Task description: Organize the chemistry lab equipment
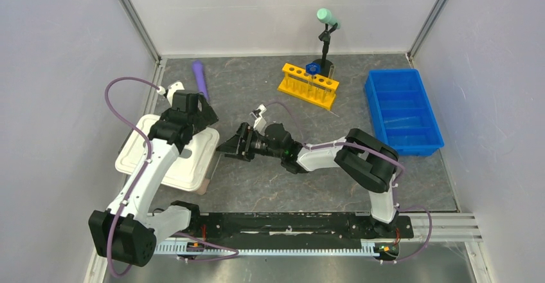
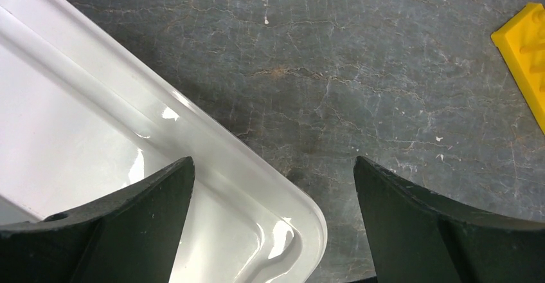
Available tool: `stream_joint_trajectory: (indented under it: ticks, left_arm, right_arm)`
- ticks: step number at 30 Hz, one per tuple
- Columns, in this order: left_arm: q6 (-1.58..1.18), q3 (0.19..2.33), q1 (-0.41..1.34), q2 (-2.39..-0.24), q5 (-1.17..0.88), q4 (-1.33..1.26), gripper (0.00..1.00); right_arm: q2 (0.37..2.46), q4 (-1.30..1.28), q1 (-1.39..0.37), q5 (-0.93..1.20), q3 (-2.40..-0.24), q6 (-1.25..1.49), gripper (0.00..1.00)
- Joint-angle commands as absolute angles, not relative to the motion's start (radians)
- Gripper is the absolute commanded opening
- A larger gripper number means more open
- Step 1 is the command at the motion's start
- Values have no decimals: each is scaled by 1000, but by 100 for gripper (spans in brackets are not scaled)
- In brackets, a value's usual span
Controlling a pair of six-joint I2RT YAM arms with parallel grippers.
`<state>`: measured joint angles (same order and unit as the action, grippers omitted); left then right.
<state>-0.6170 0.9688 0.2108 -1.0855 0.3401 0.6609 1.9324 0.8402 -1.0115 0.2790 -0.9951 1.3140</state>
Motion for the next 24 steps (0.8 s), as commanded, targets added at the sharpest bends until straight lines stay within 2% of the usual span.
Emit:
stream_joint_trajectory:
  ticks: [1, 14, 24]
  left_arm:
    - [-648, 968, 204, -1072, 343, 661, 100]
    - [-596, 992, 201, -1043, 492, 679, 100]
    - [-622, 931, 187, -1048, 428, 678, 100]
  right_arm:
    - [1972, 876, -1044, 251, -1047, 1337, 78]
    - [2038, 875, -1097, 202, -1129, 1386, 80]
    - [2053, 779, -1125, 170, -1218, 1382, 78]
